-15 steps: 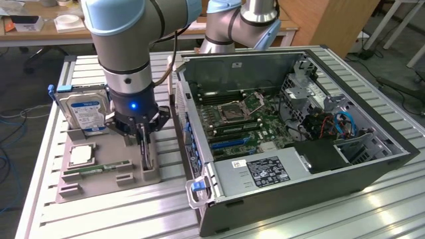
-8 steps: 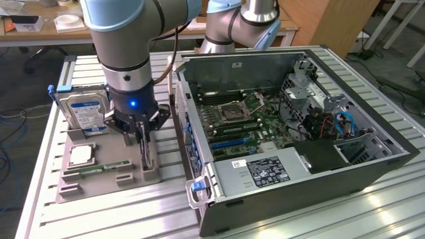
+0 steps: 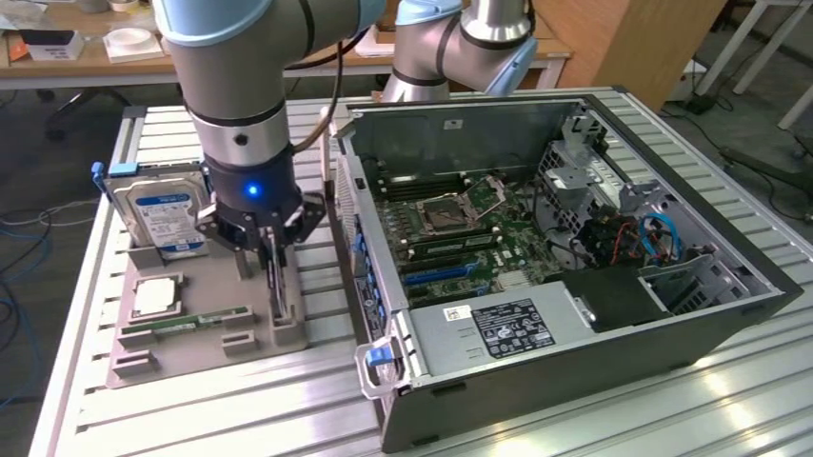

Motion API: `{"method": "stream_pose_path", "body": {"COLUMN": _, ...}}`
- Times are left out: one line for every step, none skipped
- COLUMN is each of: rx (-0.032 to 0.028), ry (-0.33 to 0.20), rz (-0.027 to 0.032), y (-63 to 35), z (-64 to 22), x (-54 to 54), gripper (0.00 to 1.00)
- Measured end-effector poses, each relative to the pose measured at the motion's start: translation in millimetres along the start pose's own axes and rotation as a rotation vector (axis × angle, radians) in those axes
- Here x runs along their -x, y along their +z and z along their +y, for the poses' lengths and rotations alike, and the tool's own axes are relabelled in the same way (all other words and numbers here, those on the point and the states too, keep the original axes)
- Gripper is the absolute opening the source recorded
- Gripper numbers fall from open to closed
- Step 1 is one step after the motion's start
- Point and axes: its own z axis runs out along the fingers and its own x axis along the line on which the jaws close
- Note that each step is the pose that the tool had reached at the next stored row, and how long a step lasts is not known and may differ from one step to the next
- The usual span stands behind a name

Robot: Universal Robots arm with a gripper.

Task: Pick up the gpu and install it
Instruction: 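Pick up the gpu and move the gpu toward the slot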

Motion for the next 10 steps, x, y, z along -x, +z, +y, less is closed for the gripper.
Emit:
{"method": "stream_pose_path", "body": {"rx": 0.0, "ry": 0.0, "rz": 0.0001, "y": -0.7, "z": 0.0, "x": 0.0, "gripper": 0.26}}
{"method": "stream_pose_path", "body": {"rx": 0.0, "ry": 0.0, "rz": 0.0002, "y": -1.4, "z": 0.1, "x": 0.0, "gripper": 0.26}}
{"method": "stream_pose_path", "body": {"rx": 0.0001, "ry": 0.0, "rz": 0.0003, "y": -2.3, "z": 0.1, "x": 0.0, "gripper": 0.26}}
{"method": "stream_pose_path", "body": {"rx": 0.0, "ry": 0.0, "rz": 0.0006, "y": -3.4, "z": 0.1, "x": 0.0, "gripper": 0.26}}
{"method": "stream_pose_path", "body": {"rx": 0.0001, "ry": 0.0, "rz": 0.0008, "y": -4.5, "z": 0.2, "x": 0.1, "gripper": 0.26}}
{"method": "stream_pose_path", "body": {"rx": 0.0, "ry": 0.0, "rz": 0.0012, "y": -5.8, "z": 0.2, "x": 0.1, "gripper": 0.26}}
{"method": "stream_pose_path", "body": {"rx": 0.0001, "ry": 0.0, "rz": 0.0017, "y": -7.0, "z": 0.3, "x": 0.1, "gripper": 0.26}}
{"method": "stream_pose_path", "body": {"rx": 0.0, "ry": 0.0, "rz": 0.0021, "y": -8.1, "z": 0.3, "x": 0.1, "gripper": 0.26}}
{"method": "stream_pose_path", "body": {"rx": 0.0001, "ry": 0.0, "rz": 0.0022, "y": -9.0, "z": 0.4, "x": 0.1, "gripper": 0.26}}
{"method": "stream_pose_path", "body": {"rx": 0.0004, "ry": 0.0, "rz": 0.0022, "y": -9.8, "z": 0.4, "x": 0.1, "gripper": 0.26}}
